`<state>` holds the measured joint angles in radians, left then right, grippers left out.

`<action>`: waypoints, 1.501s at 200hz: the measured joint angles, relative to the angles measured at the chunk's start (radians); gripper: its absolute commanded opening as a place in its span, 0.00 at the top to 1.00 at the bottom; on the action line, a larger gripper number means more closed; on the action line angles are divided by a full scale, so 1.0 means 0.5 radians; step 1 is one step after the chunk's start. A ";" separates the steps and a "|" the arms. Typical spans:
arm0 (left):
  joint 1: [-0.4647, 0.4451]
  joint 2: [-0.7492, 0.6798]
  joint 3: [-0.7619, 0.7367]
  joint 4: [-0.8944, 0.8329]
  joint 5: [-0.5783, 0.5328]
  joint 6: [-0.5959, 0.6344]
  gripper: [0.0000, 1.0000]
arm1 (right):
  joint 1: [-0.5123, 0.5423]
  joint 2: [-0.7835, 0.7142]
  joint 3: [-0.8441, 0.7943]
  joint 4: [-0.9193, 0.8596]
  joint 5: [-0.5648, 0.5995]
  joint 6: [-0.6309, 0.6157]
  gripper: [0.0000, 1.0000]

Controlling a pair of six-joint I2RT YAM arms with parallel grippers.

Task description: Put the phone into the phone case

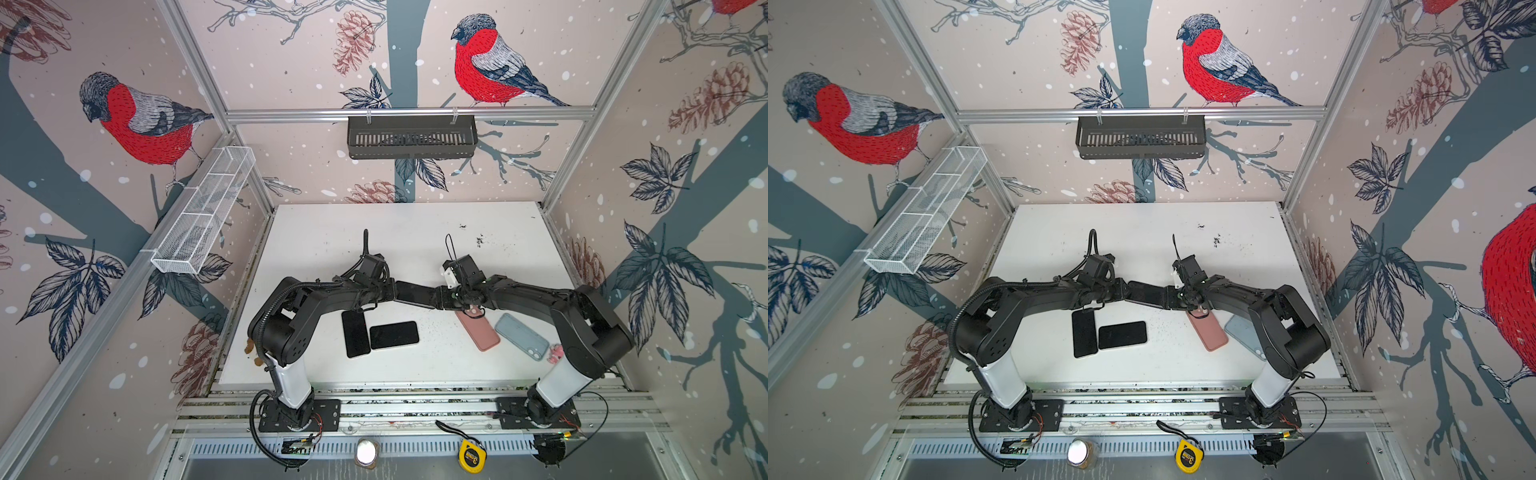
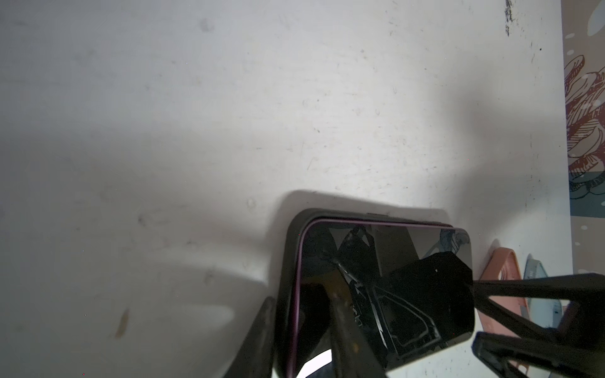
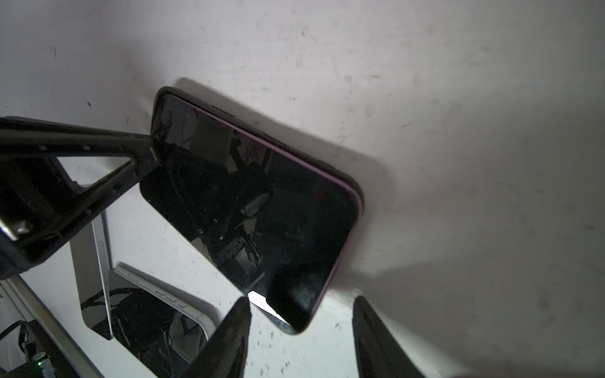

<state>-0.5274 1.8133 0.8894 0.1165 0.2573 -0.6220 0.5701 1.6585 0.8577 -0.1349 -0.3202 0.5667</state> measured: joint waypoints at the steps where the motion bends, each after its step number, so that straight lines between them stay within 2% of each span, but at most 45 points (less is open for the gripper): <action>1: 0.000 0.001 0.002 0.000 -0.001 0.000 0.77 | 0.000 0.000 -0.001 0.002 -0.002 0.004 0.50; 39: 0.002 0.039 0.040 0.030 -0.049 0.002 0.85 | 0.007 0.013 -0.023 0.052 -0.041 0.027 0.55; 65: 0.002 0.045 0.043 0.051 -0.060 0.003 0.85 | 0.012 0.024 -0.028 0.076 -0.045 0.050 0.59; 79: 0.002 0.040 0.037 0.057 -0.058 0.004 0.75 | 0.014 0.025 -0.028 0.076 -0.044 0.065 0.55; 94: 0.002 0.003 -0.017 0.067 -0.022 0.003 0.57 | 0.019 0.025 -0.028 0.077 -0.045 0.065 0.46; 113: 0.001 -0.130 -0.134 0.058 0.002 0.020 0.50 | 0.022 0.003 -0.028 0.070 -0.037 0.064 0.42; 129: 0.001 -0.283 -0.275 0.022 0.000 0.018 0.52 | 0.019 -0.043 -0.027 0.063 -0.016 0.063 0.39; 151: 0.003 -0.464 -0.426 -0.014 -0.011 0.001 0.63 | 0.010 -0.089 -0.027 0.050 0.016 0.056 0.36; 169: 0.003 -0.521 -0.486 -0.014 -0.004 -0.014 0.66 | 0.006 -0.126 -0.030 0.017 0.046 0.049 0.36; 199: 0.003 -0.456 -0.478 -0.009 0.052 -0.048 0.66 | -0.001 -0.159 -0.044 0.004 0.066 0.040 0.36; 268: 0.003 -0.169 -0.217 0.055 0.117 -0.050 0.64 | -0.001 -0.183 -0.105 0.009 0.071 0.027 0.36; 300: -0.005 -0.133 -0.172 0.040 0.104 -0.050 0.73 | -0.001 -0.185 -0.123 0.013 0.071 0.027 0.36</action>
<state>-0.5301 1.7470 0.8036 0.1368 0.3092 -0.6472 0.5697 1.5661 0.7963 -0.1284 -0.2848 0.5800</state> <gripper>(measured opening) 0.304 0.643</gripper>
